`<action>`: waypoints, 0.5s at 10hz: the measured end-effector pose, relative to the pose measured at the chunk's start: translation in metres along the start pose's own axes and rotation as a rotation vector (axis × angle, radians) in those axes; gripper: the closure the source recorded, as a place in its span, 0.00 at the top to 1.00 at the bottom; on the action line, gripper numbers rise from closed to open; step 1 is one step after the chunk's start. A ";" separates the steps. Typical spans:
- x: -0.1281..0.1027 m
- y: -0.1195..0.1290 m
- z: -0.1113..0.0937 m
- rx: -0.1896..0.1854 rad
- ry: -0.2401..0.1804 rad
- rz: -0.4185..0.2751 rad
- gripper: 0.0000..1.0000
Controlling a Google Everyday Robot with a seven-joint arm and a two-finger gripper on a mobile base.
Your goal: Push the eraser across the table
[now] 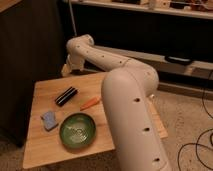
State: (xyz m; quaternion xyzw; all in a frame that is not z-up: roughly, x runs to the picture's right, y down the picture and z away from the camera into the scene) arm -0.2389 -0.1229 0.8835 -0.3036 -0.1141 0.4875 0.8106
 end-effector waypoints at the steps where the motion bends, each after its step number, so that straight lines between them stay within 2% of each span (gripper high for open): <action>1: -0.006 0.005 0.004 -0.054 -0.006 -0.025 0.48; 3: -0.012 0.009 0.007 -0.104 -0.016 -0.050 0.48; 5: -0.011 0.011 0.008 -0.106 -0.013 -0.055 0.48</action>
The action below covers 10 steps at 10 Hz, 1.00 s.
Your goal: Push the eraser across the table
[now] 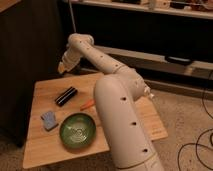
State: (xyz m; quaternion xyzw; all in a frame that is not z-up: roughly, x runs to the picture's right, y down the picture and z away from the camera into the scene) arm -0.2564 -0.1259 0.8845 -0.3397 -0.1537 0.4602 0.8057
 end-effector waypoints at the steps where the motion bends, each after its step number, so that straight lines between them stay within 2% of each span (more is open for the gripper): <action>1: 0.001 -0.001 0.000 0.013 0.008 -0.013 0.48; 2: 0.002 0.006 0.006 0.025 0.018 -0.048 0.48; 5: 0.019 0.054 0.032 0.055 0.043 -0.158 0.48; 6: 0.023 0.062 0.037 0.061 0.050 -0.177 0.48; 7: 0.028 0.069 0.045 0.069 0.065 -0.200 0.48; 10: 0.035 0.066 0.069 0.074 0.114 -0.221 0.48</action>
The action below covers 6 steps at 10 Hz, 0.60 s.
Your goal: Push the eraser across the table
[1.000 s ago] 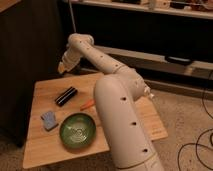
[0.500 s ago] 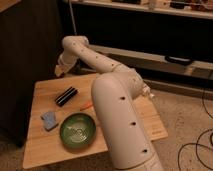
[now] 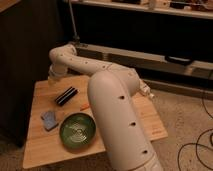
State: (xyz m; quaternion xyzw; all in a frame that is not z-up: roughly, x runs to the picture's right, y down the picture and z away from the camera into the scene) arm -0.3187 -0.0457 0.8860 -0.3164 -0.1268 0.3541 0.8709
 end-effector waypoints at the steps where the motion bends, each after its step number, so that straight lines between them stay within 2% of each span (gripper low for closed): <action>1: 0.001 -0.001 0.005 -0.012 0.010 0.007 0.50; 3: 0.002 -0.001 0.011 -0.030 0.022 0.013 0.56; 6: 0.007 -0.002 0.021 -0.024 0.042 0.030 0.30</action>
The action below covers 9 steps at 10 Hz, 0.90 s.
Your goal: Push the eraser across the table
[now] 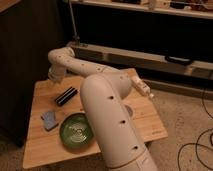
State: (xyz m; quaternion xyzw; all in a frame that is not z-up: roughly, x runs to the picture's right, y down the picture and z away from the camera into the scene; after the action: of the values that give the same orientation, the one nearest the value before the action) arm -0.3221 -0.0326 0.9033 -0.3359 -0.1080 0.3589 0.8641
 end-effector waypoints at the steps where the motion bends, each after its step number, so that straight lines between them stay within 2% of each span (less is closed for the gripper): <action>1: 0.003 -0.004 0.004 0.008 0.010 0.014 0.17; 3: 0.005 -0.007 0.009 0.021 0.020 0.017 0.02; 6: 0.009 -0.016 0.023 0.035 0.036 -0.001 0.00; 9: 0.017 -0.020 0.046 0.038 0.083 -0.026 0.00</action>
State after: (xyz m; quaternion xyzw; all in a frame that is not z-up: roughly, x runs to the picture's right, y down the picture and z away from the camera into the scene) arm -0.3187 -0.0083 0.9497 -0.3326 -0.0697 0.3355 0.8786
